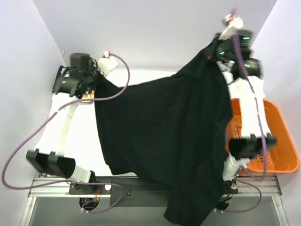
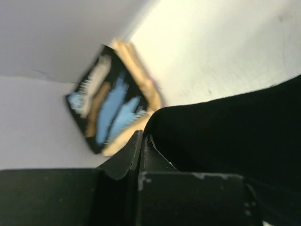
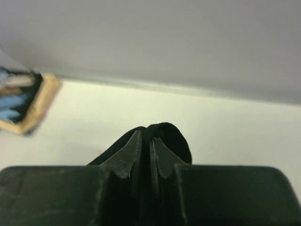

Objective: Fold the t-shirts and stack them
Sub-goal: Flatten out the tshirt

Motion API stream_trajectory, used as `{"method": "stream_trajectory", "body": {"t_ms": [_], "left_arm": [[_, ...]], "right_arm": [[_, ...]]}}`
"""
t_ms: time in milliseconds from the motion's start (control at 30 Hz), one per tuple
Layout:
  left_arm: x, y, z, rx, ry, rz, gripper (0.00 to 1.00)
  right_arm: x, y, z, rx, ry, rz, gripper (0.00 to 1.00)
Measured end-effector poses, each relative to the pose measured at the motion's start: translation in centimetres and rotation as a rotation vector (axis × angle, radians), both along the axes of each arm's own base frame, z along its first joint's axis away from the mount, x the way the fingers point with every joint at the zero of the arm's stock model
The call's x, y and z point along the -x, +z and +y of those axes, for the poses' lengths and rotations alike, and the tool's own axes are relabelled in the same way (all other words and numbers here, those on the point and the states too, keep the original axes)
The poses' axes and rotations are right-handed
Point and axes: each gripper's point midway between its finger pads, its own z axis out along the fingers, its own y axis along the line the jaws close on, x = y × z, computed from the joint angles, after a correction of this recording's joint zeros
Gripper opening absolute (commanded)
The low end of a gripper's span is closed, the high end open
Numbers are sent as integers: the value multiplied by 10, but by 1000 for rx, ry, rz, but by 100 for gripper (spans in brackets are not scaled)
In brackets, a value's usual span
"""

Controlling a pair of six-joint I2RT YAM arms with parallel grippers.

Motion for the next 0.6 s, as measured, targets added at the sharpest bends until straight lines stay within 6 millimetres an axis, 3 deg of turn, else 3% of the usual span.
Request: {"method": "stream_trajectory", "body": {"t_ms": [33,100,167,233,300,367,433,500,600], "left_arm": [[-15,-34,-2,-13,-1,74,0],[-39,-101,-7,-38,-4,219,0],[-57,-154,-9,-54,-2,317,0],[-79,-202,-11,-64,8,391,0],[-101,-239,-10,-60,34,435,0],[-131,-269,-7,-39,80,463,0],[-164,-289,1,-12,133,456,0],[-191,-299,10,11,173,432,0],[-220,-301,23,27,218,384,0]], "right_arm": [[-35,-49,8,23,24,104,0],[-82,-136,24,57,80,275,0],[-118,-225,43,75,138,437,0],[-147,-300,54,71,158,555,0],[-168,-354,62,40,147,631,0],[-184,-396,62,-20,103,678,0],[-197,-421,52,-118,30,701,0],[-211,-425,37,-207,-40,682,0],[-241,-404,9,-315,-128,579,0]]}}
